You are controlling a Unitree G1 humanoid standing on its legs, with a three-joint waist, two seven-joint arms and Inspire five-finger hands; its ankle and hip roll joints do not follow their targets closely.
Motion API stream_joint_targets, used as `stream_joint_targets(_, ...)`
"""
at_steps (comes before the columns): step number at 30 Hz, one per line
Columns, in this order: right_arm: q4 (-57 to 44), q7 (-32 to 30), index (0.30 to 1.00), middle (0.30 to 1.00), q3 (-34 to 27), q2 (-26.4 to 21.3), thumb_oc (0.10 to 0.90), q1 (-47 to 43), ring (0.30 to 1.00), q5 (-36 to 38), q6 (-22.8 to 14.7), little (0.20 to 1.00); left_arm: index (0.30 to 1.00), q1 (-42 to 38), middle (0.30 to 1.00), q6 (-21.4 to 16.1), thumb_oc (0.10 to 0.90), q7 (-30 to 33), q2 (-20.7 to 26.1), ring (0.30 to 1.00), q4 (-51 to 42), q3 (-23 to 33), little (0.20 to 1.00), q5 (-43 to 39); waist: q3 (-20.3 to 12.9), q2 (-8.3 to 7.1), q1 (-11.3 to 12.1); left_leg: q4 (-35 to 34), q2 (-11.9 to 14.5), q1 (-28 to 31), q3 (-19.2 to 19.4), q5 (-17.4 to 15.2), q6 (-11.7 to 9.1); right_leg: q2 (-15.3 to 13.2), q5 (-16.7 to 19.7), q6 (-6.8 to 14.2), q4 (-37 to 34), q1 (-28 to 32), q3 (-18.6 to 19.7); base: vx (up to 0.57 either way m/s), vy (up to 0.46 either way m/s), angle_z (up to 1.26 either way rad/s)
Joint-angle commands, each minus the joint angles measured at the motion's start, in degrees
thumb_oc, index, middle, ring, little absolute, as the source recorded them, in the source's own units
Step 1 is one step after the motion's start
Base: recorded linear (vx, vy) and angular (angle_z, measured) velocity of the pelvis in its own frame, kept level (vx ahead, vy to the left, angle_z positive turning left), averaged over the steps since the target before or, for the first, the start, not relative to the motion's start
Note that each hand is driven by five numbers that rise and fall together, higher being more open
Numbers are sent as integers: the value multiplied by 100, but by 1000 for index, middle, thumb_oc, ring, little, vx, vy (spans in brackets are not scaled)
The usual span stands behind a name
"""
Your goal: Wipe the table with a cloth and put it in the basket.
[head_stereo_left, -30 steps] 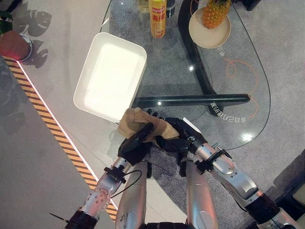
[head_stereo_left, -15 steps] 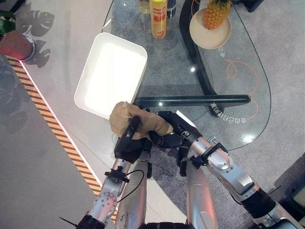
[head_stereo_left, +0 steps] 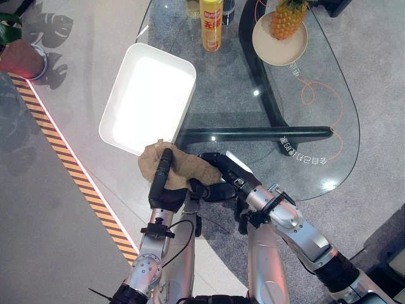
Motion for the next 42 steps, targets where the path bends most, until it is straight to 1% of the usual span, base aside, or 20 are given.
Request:
stream_joint_targets(1, -464, 249, 300, 300, -61, -29, 100, 160, 300, -32, -128, 200, 300, -188, 300, -329, 100, -464, -27, 300, -1490, 751, 200, -176, -158, -188, 141, 959, -412, -133, 430, -809, 391, 525, 858, -199, -962, 150, -53, 0, 0, 0)
stream_joint_targets(5, -448, 249, 300, 300, -83, -17, 100, 166, 300, -58, -132, 200, 300, -174, 300, -280, 100, -443, -44, 300, -1486, 809, 200, -188, -158, -180, 150, 959, -421, -129, 419, -811, 391, 522, 849, -201, -952, 149, -61, 0, 0, 0)
stream_joint_targets(8, -459, 98, 300, 300, -105, 11, 100, 179, 300, -77, -100, 200, 300, -177, 300, -281, 100, -396, -72, 300, -1502, 787, 200, -122, -158, -182, 145, 970, -426, -140, 418, -816, 395, 522, 846, -202, -944, 142, -54, 0, 0, 0)
stream_joint_targets(9, -460, 19, 625, 625, -112, 23, 479, 175, 625, -72, -94, 579, 300, -181, 300, -284, 100, -398, -80, 300, -1493, 784, 200, -115, -158, -183, 144, 960, -425, -135, 418, -814, 396, 524, 846, -201, -946, 141, -56, 0, 0, 0)
stream_joint_targets(10, -475, -77, 900, 900, -117, 30, 800, 168, 900, -49, -77, 900, 300, -186, 300, -299, 100, -389, -88, 300, -1494, 776, 200, -99, -158, -184, 141, 947, -423, -130, 418, -812, 397, 527, 844, -201, -946, 136, -58, 0, 0, 0)
stream_joint_targets(17, -482, -438, 900, 900, -360, 79, 800, 294, 900, -25, -285, 900, 300, -149, 300, -272, 100, -326, -126, 300, -1515, 823, 200, -18, -158, -189, 103, 927, -403, -125, 447, -816, 399, 533, 846, -192, -947, 122, -38, 0, 0, 0)
stream_joint_targets(21, -503, -571, 900, 900, -475, 97, 800, 339, 900, -7, -325, 900, 300, -139, 300, -283, 100, -289, -140, 300, -1532, 846, 200, 45, -158, -193, 88, 930, -399, -128, 454, -822, 405, 545, 847, -188, -935, 110, -23, 0, 0, 0)
stream_joint_targets(22, -487, -692, 900, 900, -565, 113, 800, 377, 900, 20, -374, 900, 300, -137, 300, -312, 100, -247, -148, 300, -1509, 873, 200, 165, -158, -201, 74, 922, -393, -109, 466, -829, 408, 552, 847, -185, -939, 122, -17, 0, 0, 0)
stream_joint_targets(28, -551, -869, 900, 900, -825, 72, 800, 685, 900, 53, -430, 900, 300, -8, 300, -467, 100, -133, -139, 300, -1560, 1023, 200, 426, -158, -209, 46, 919, -366, -132, 500, -834, 414, 569, 849, -178, -917, 76, -3, 0, 0, 0)
stream_joint_targets(32, -518, -935, 900, 900, -964, 56, 800, 875, 900, 200, -516, 900, 300, 36, 300, -523, 100, -170, -118, 300, -1544, 1156, 200, 661, -158, -197, 26, 900, -355, -126, 517, -840, 416, 575, 836, -173, -908, 57, 7, 0, 0, 0)
stream_joint_targets(35, -487, -920, 900, 900, -1069, 33, 800, 1016, 900, 241, -511, 900, 300, 54, 300, -624, 100, -254, -92, 300, -1546, 1292, 200, 1033, -158, -167, 2, 898, -346, -151, 546, -838, 412, 583, 816, -179, -890, 18, 35, 3, 45, -1)
stream_joint_targets(37, -460, -875, 900, 900, -1084, 23, 800, 1088, 900, 183, -459, 900, 300, 29, 300, -761, 100, -100, -68, 300, -1569, 1355, 200, 1379, -158, -133, -19, 900, -337, -168, 564, -831, 408, 589, 806, -184, -868, -18, 62, 5, 75, -2)
stream_joint_targets(40, -383, -796, 900, 900, -1059, -25, 800, 1130, 900, 64, -292, 900, 300, -107, 300, -1090, 100, 371, 74, 300, -1508, 1500, 200, 2150, -158, -88, -53, 928, -326, -230, 585, -823, 398, 602, 784, -189, -827, -87, 103, 5, 79, -2)
stream_joint_targets(41, -320, -743, 900, 900, -1039, -69, 800, 1104, 900, 84, -201, 900, 300, -216, 300, -1161, 100, 595, 173, 300, -1483, 1591, 200, 2320, -158, -65, -68, 962, -321, -282, 594, -819, 393, 601, 774, -195, -789, -139, 110, 8, 111, -3)
stream_joint_targets(42, -247, -683, 900, 900, -1016, -95, 800, 1097, 900, 82, -120, 900, 300, -302, 300, -1253, 100, 949, 235, 300, -1436, 1676, 200, 2645, -158, -43, -82, 991, -318, -328, 596, -818, 381, 600, 761, -200, -760, -182, 122, 11, 119, -4)
